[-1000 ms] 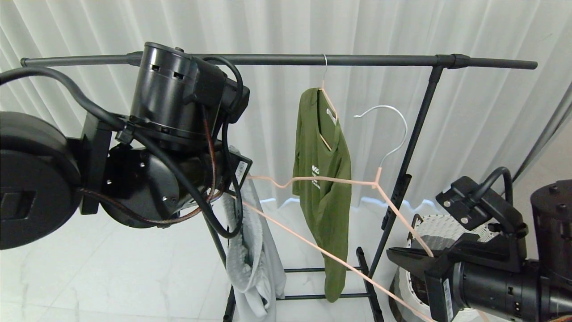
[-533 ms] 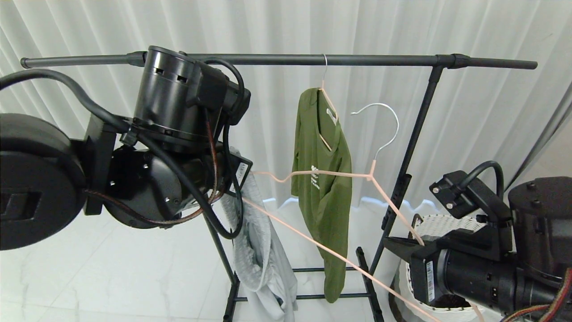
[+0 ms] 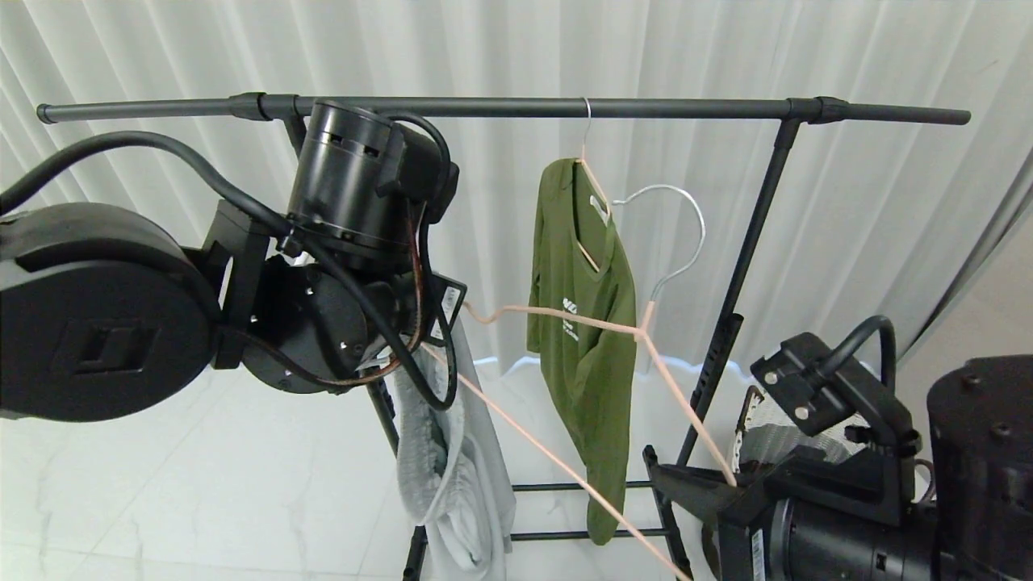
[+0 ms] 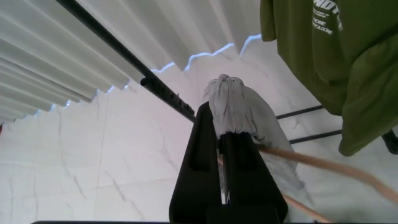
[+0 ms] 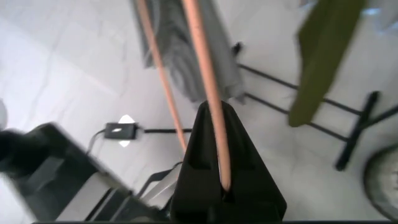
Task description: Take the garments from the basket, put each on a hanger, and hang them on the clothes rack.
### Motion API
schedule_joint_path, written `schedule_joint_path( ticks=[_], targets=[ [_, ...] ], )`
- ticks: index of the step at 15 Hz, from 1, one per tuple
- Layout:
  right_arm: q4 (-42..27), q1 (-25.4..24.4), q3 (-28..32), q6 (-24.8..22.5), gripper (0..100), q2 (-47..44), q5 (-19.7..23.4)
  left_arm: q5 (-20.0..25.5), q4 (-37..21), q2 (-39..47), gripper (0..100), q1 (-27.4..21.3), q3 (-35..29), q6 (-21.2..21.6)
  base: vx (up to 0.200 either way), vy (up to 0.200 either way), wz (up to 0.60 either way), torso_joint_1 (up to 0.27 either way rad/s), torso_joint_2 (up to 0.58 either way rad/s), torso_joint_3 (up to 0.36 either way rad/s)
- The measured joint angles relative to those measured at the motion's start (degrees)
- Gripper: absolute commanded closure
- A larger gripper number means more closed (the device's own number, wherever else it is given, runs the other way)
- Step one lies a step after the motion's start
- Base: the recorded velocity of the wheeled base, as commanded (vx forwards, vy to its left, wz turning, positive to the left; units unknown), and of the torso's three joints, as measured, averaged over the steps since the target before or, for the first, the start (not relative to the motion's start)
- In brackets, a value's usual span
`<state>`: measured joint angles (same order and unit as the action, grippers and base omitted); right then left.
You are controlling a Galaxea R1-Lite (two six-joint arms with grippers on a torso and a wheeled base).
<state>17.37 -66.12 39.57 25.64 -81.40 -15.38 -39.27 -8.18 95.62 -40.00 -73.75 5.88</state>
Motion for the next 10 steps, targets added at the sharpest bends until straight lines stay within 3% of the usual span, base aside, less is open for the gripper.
schedule_joint_path(
  ticks=[3, 7, 10],
  targets=[
    [3.5, -4.0, -0.1, 1.4, 100, -2.9, -0.1, 0.0, 0.0, 0.1, 100, 0.5, -0.2, -0.1, 0.0, 0.0, 0.0, 0.0, 0.0, 0.0],
    [8.8, -4.7, 0.0, 1.9, 100, -8.0, -0.4, 0.0, 0.0, 0.1, 100, 1.2, -0.2, -0.4, 0.0, 0.0, 0.0, 0.0, 0.0, 0.0],
    [8.6, -3.6, -0.4, 3.4, 100, -9.3, -4.2, -0.1, -0.1, -0.1, 100, 2.9, 0.1, -0.4, 0.0, 0.0, 0.0, 0.0, 0.0, 0.0]
  ],
)
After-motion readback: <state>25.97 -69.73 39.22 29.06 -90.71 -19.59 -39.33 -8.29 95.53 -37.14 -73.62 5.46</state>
